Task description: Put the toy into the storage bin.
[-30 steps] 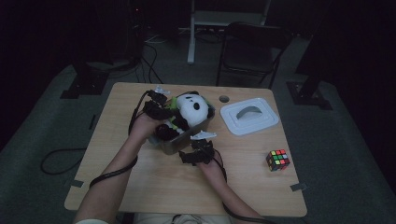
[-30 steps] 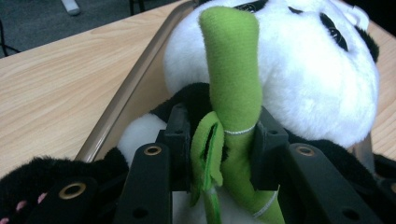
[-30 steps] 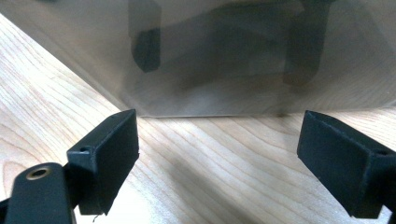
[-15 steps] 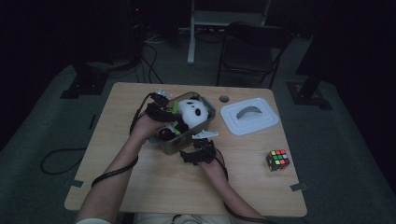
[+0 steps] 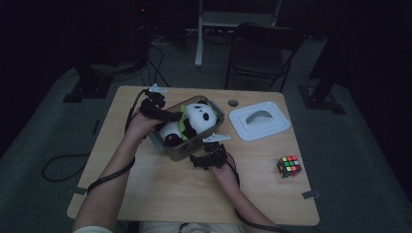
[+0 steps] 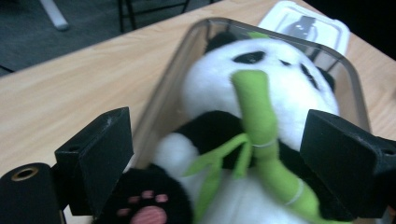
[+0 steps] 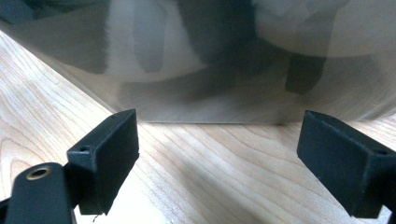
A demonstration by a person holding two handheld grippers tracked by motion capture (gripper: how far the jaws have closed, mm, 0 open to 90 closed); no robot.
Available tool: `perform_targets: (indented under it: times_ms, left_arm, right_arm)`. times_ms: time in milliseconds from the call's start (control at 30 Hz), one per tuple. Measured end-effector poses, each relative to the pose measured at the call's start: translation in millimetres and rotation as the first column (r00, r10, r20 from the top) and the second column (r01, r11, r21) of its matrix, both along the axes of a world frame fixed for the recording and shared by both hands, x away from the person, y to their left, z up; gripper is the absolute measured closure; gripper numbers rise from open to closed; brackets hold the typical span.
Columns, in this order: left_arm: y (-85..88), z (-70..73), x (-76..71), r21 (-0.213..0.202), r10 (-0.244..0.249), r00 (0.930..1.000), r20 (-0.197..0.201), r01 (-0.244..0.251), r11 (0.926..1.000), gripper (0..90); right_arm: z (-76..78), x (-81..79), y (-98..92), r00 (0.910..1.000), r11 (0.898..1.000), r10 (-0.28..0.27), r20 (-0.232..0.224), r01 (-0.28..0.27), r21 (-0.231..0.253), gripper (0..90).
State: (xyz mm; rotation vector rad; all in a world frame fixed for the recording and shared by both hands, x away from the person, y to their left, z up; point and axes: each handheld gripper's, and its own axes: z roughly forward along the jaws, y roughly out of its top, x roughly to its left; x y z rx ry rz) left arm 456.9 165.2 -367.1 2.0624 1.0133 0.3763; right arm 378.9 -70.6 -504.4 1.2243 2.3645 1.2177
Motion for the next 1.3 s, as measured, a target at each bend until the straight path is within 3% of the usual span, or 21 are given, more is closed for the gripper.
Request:
perform_targets:
  times_ms: [67, 100, 167, 300, 433, 533, 667, 800, 833, 967, 1000, 1033, 1167, 1233, 1300]
  left_arm:
    - [5.8, 3.4, 4.9, 0.000, 0.015, 0.9999, 0.006, -0.015, 0.9999, 9.2]
    - [9.7, 4.8, 7.8, -0.004, 0.029, 0.9995, 0.016, -0.029, 0.9996, 0.5]
    - [17.0, 6.0, 13.2, -0.027, 0.049, 0.9986, 0.021, -0.048, 0.9985, 0.5]
    - [30.0, 0.3, 24.8, -0.022, 0.092, 0.9949, 0.040, -0.091, 0.9956, 0.5]
    - [49.5, -12.9, 37.8, -0.051, 0.174, 0.9834, 0.051, -0.172, 0.9838, 0.6]
    - [62.5, -24.0, 46.3, -0.064, 0.218, 0.9754, 0.036, -0.215, 0.9745, 0.6]
    - [75.6, -40.1, 53.5, -0.060, 0.285, 0.9575, 0.044, -0.282, 0.9575, 0.6]
    - [80.6, -55.7, 58.1, -0.025, 0.310, 0.9498, 0.041, -0.309, 0.9506, 0.6]
    - [82.3, -61.1, 59.5, -0.021, 0.329, 0.9437, 0.034, -0.328, 0.9443, 0.6]
    - [86.5, -78.6, 62.6, -0.015, 0.338, 0.9412, 0.008, -0.338, 0.9411, 0.6]
    - [87.9, -83.4, 63.5, -0.023, 0.336, 0.9417, -0.004, -0.336, 0.9414, 0.6]
    - [90.2, -87.4, 64.3, -0.051, 0.344, 0.9385, -0.023, -0.345, 0.9371, 0.5]
    - [91.5, -101.4, 68.0, -0.006, 0.352, 0.9351, -0.036, -0.353, 0.9356, 0.5]
    - [90.0, -107.1, 69.3, 0.006, 0.351, 0.9354, -0.046, -0.351, 0.9365, 0.6]
    - [86.9, -112.1, 70.3, 0.011, 0.325, 0.9440, -0.058, -0.325, 0.9457, 0.6]
  right_arm:
    - [-0.3, 0.1, -0.4, 1.0000, 1.000, -0.001, -0.004, 0.001, 0.001, 12.6]
    - [-1.1, 0.3, -0.9, 1.0000, 1.000, 0.001, -0.005, -0.001, 0.002, 12.6]
    - [-1.9, 0.4, -1.1, 1.0000, 1.000, 0.004, -0.007, -0.004, 0.000, 12.6]
    - [-2.7, 1.1, -2.5, 0.9999, 1.000, 0.007, -0.012, -0.007, -0.001, 12.7]
    - [-1.8, 2.3, -5.2, 0.9999, 1.000, 0.005, -0.013, -0.005, 0.009, 12.7]
    - [-2.4, 3.6, -6.9, 0.9999, 1.000, 0.001, -0.015, -0.001, 0.015, 12.8]
    - [-5.0, 4.3, -6.8, 0.9998, 1.000, 0.003, -0.018, -0.002, 0.013, 12.8]
    - [-6.5, 4.8, -6.7, 0.9997, 1.000, 0.001, -0.024, 0.000, 0.015, 12.8]
    - [-6.5, 4.9, -6.7, 0.9997, 1.000, 0.001, -0.024, 0.000, 0.016, 12.7]
    - [-5.8, 5.1, -7.1, 0.9997, 1.000, -0.002, -0.023, 0.002, 0.019, 12.7]
    - [-5.7, 5.3, -7.5, 0.9998, 1.000, -0.002, -0.021, 0.003, 0.020, 12.8]
    - [-5.7, 5.4, -8.1, 0.9998, 1.000, -0.004, -0.020, 0.005, 0.019, 12.8]
    - [-6.0, 6.6, -11.3, 0.9997, 1.000, -0.010, -0.022, 0.011, 0.017, 12.8]
    - [-6.2, 6.8, -13.4, 0.9997, 1.000, -0.014, -0.022, 0.014, 0.019, 12.8]
    - [-6.7, 7.3, -14.5, 0.9996, 1.000, -0.019, -0.023, 0.019, 0.014, 12.7]
